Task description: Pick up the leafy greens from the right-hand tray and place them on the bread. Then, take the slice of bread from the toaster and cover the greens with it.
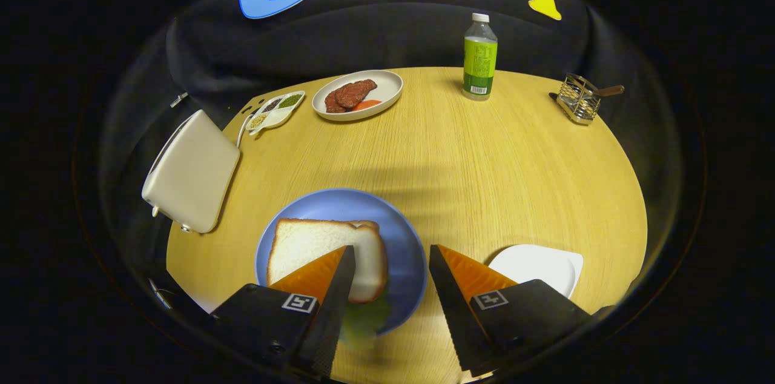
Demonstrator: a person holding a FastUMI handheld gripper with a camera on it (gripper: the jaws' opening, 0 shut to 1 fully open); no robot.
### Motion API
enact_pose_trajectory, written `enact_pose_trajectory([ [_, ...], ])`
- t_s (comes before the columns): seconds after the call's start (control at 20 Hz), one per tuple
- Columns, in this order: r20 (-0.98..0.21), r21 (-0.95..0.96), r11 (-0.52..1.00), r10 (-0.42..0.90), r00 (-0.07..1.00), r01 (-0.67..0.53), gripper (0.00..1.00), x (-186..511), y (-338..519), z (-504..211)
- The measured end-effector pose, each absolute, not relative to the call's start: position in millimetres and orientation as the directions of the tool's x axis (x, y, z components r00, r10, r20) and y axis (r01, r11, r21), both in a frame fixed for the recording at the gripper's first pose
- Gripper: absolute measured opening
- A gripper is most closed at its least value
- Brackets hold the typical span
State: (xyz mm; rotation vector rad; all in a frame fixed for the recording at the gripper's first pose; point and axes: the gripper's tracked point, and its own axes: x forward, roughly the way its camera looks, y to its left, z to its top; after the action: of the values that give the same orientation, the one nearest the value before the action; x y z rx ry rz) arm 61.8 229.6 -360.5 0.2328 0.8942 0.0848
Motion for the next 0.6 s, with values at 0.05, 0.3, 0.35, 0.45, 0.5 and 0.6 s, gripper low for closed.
enact_pose_trajectory([
  [0.05, -0.749, 0.225, 0.974, 0.158, 0.643, 0.023, 0.78, 63.4, 222.5, -353.8],
  [0.3, -0.659, 0.178, 0.984, 0.123, 0.742, -0.005, 0.83, 72.2, 185.3, -298.8],
  [0.35, -0.638, 0.159, 0.987, 0.118, 0.761, -0.019, 0.83, 73.1, 176.9, -284.9],
  [0.45, -0.591, 0.115, 0.992, 0.104, 0.800, -0.044, 0.88, 75.4, 160.1, -254.3],
  [0.5, -0.563, 0.090, 0.995, 0.095, 0.821, -0.054, 0.93, 75.6, 151.8, -238.0],
  [0.6, -0.497, 0.053, 0.996, 0.089, 0.863, -0.072, 0.98, 75.4, 140.0, -201.5],
])
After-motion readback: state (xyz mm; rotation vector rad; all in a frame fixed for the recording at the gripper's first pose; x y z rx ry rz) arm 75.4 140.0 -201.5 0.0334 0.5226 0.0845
